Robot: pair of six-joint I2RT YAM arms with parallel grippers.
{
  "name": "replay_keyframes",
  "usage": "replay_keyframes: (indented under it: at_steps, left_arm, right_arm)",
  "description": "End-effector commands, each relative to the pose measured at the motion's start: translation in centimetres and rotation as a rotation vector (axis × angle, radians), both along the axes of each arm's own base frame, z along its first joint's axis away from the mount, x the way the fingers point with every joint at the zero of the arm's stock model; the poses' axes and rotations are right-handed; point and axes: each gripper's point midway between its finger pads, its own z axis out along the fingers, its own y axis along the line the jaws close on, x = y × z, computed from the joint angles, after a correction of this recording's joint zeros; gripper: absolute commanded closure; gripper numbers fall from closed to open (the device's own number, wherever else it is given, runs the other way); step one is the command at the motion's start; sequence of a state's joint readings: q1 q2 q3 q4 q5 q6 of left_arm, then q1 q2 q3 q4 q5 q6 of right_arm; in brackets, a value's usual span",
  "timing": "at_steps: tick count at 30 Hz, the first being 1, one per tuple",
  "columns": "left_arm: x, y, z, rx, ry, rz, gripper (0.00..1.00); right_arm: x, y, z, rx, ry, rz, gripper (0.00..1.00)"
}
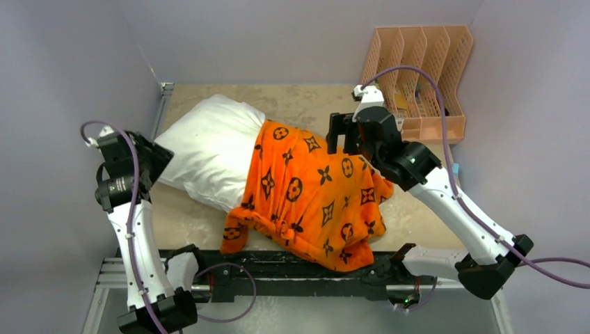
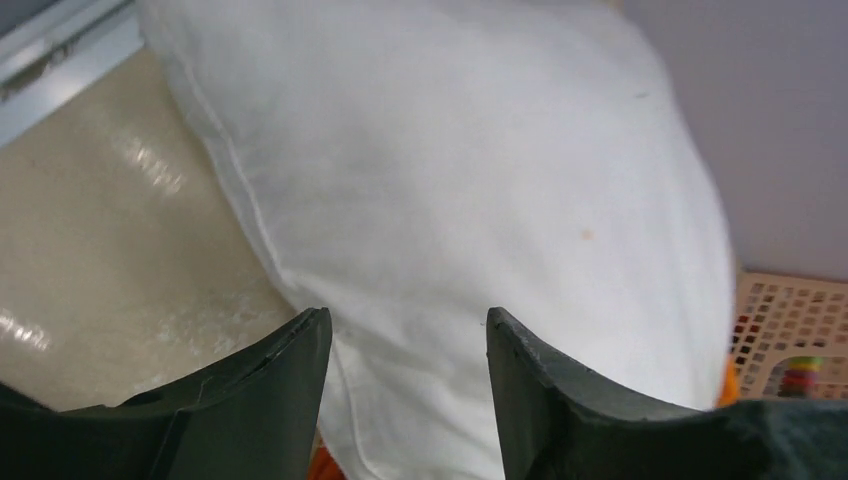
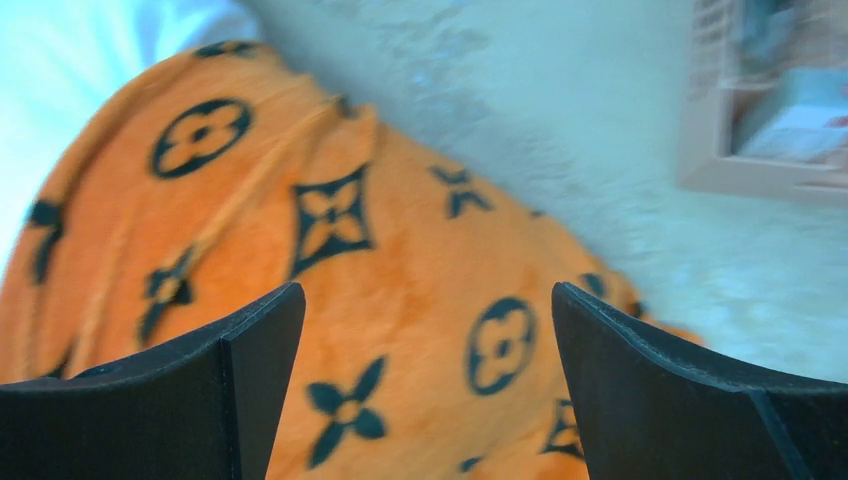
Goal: Remove the pillowcase from the pillow
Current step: Remove the pillow from the pillowcase.
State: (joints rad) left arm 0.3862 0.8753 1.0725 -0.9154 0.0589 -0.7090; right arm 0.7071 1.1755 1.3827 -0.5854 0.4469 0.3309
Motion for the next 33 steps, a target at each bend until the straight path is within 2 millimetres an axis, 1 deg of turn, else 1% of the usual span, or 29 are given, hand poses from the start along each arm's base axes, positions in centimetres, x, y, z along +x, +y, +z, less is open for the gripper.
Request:
replay_keyframes:
  at_steps: [1, 2, 4, 5, 6, 7, 8, 9, 10, 12, 13, 14, 16, 17, 18, 19, 20, 21, 22, 23, 24, 25, 26, 27, 28, 30, 31, 33]
  left_arm:
    - [3.2, -0.2, 7.1, 0.041, -0.203, -0.08, 0.4]
    - [5.0, -1.2, 9.2, 0.002, -0.314, -0.137, 0.36]
    - [8.5, -3.5, 13.4, -0.073, -0.478, -0.221, 0.34]
    - [10.3, -4.9, 14.5, -0.049, -0.474, -0.265, 0.33]
    - [11.9, -6.7, 15.0, 0.018, -0.43, -0.293, 0.32]
    - [13.0, -9.5, 14.6, 0.084, -0.361, -0.351, 0.31]
    - [13.6, -11.8, 13.5, 0.14, -0.264, -0.403, 0.3]
    - [14.2, -13.6, 12.4, 0.185, -0.197, -0.449, 0.29]
    - [14.6, -14.8, 11.1, 0.213, -0.139, -0.486, 0.28]
    - [15.2, -16.3, 8.0, 0.239, -0.041, -0.564, 0.26]
    - [15.2, -16.8, 6.4, 0.258, 0.01, -0.598, 0.25]
    - [15.0, -17.3, 4.7, 0.281, 0.058, -0.631, 0.25]
    - [14.3, -18.1, 1.4, 0.297, 0.146, -0.69, 0.24]
    - [13.9, -18.1, -0.3, 0.305, 0.191, -0.704, 0.23]
    - [13.5, -17.7, -2.1, 0.319, 0.245, -0.702, 0.23]
    - [13.0, -17.0, -3.8, 0.338, 0.293, -0.681, 0.23]
    - [12.7, -16.4, -5.2, 0.357, 0.322, -0.66, 0.25]
    - [11.9, -15.6, -7.3, 0.373, 0.371, -0.644, 0.31]
    - [11.2, -14.9, -8.5, 0.387, 0.412, -0.619, 0.46]
    - [10.6, -14.2, -9.4, 0.403, 0.445, -0.594, 0.62]
    - [10.1, -13.8, -10.2, 0.406, 0.46, -0.578, 0.71]
    - [9.8, -13.5, -10.6, 0.408, 0.458, -0.563, 0.85]
    - [9.5, -12.9, -11.0, 0.418, 0.458, -0.531, 0.99]
    - [9.2, -12.1, -11.3, 0.43, 0.46, -0.489, 1.0]
    - [8.8, -11.3, -11.6, 0.435, 0.466, -0.462, 1.0]
    - [8.2, -9.9, -12.6, 0.396, 0.48, -0.43, 1.0]
    - [7.9, -9.5, -13.2, 0.347, 0.48, -0.429, 1.0]
    - [7.2, -7.9, -13.8, 0.314, 0.496, -0.402, 1.0]
  right_arm:
    - [-0.9, 5.9, -2.3, 0.288, 0.191, 0.109, 0.05]
    - [-0.5, 6.4, -3.2, 0.316, 0.229, 0.099, 0.05]
    - [0.4, 7.2, -4.9, 0.342, 0.302, 0.083, 0.05]
    - [0.9, 7.3, -5.9, 0.352, 0.339, 0.061, 0.06]
    - [1.3, 7.5, -6.6, 0.366, 0.364, 0.057, 0.06]
    - [1.6, 8.0, -7.4, 0.367, 0.379, 0.079, 0.07]
    - [1.6, 8.8, -8.1, 0.367, 0.4, 0.117, 0.1]
    - [1.4, 9.3, -9.1, 0.358, 0.443, 0.141, 0.14]
    - [0.9, 9.5, -10.2, 0.339, 0.493, 0.157, 0.2]
    - [1.0, 8.9, -12.4, 0.283, 0.513, 0.133, 0.37]
    - [0.4, 8.6, -13.7, 0.275, 0.526, 0.117, 0.45]
    - [-0.2, 8.4, -14.5, 0.282, 0.524, 0.122, 0.5]
    - [-1.2, 8.0, -15.4, 0.311, 0.508, 0.137, 0.66]
    - [-1.6, 8.2, -14.8, 0.34, 0.477, 0.173, 0.72]
    - [-2.3, 8.3, -14.9, 0.353, 0.472, 0.21, 0.8]
    - [-2.8, 8.3, -14.9, 0.357, 0.467, 0.236, 0.92]
    - [-3.2, 8.0, -14.9, 0.349, 0.465, 0.247, 0.98]
    - [-3.5, 7.6, -14.9, 0.335, 0.464, 0.237, 1.0]
    - [-3.6, 6.8, -14.9, 0.313, 0.46, 0.211, 1.0]
    - [-3.3, 5.4, -15.2, 0.27, 0.445, 0.144, 1.0]
    - [-3.6, 3.9, -15.6, 0.233, 0.453, 0.076, 1.0]
    - [-4.2, 2.6, -16.1, 0.217, 0.477, 0.015, 1.0]
    - [-4.4, 1.0, -16.6, 0.19, 0.47, -0.056, 1.0]
    - [-4.5, -0.6, -17.1, 0.185, 0.465, -0.132, 1.0]
    - [-4.7, -1.7, -17.7, 0.206, 0.468, -0.175, 1.0]
    - [-5.4, -2.6, -18.5, 0.292, 0.48, -0.205, 1.0]
    - [-5.8, -3.0, -19.1, 0.318, 0.486, -0.221, 1.0]
    - [-6.7, -4.3, -20.0, 0.326, 0.495, -0.291, 1.0]
